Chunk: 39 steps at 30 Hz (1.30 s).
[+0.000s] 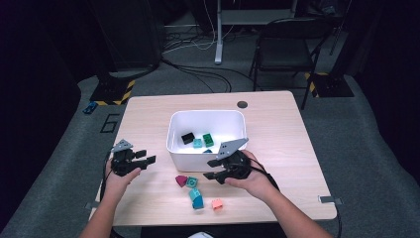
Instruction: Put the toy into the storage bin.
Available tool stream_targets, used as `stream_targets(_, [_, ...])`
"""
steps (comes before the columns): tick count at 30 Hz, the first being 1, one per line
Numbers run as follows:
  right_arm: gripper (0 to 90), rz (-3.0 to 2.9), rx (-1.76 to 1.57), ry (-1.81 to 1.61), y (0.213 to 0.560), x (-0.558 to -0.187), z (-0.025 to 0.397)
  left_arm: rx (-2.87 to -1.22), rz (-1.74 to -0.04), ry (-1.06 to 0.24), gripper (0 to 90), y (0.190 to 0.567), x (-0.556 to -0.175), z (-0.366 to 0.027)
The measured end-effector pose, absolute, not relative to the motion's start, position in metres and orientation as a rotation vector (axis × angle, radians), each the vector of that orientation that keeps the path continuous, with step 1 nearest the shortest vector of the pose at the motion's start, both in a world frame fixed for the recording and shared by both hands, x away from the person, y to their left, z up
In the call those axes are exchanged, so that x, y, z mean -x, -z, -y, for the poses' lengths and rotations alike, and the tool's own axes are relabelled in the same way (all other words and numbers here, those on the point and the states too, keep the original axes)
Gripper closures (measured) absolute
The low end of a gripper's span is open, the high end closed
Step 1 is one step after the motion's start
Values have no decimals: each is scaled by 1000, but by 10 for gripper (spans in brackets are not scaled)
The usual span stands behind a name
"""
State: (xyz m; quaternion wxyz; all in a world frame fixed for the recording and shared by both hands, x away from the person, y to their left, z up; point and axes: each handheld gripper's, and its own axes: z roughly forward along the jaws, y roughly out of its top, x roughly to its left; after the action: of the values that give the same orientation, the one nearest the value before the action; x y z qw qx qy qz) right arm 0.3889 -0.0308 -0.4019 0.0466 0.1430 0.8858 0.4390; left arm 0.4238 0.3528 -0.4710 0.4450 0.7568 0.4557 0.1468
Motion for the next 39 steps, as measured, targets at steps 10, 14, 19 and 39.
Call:
stream_targets(10, [546,-2717,-448,-1316,427,-384,31,-1875,-1130,-364,416,471,-424,-353])
stream_targets(14, [546,-2720,-448,-1312,433,-382,30,-1878,-1131,-361,416,471,-424,-352])
stream_targets(19, [546,-2730,-441,-1306,441,-379,31,-1872,-1131,-372,416,472,-424,-351])
stream_targets(39, [540,-2780,-484,-1312,477,-364,37,-1869,-1133,-369,416,472,-424,-352])
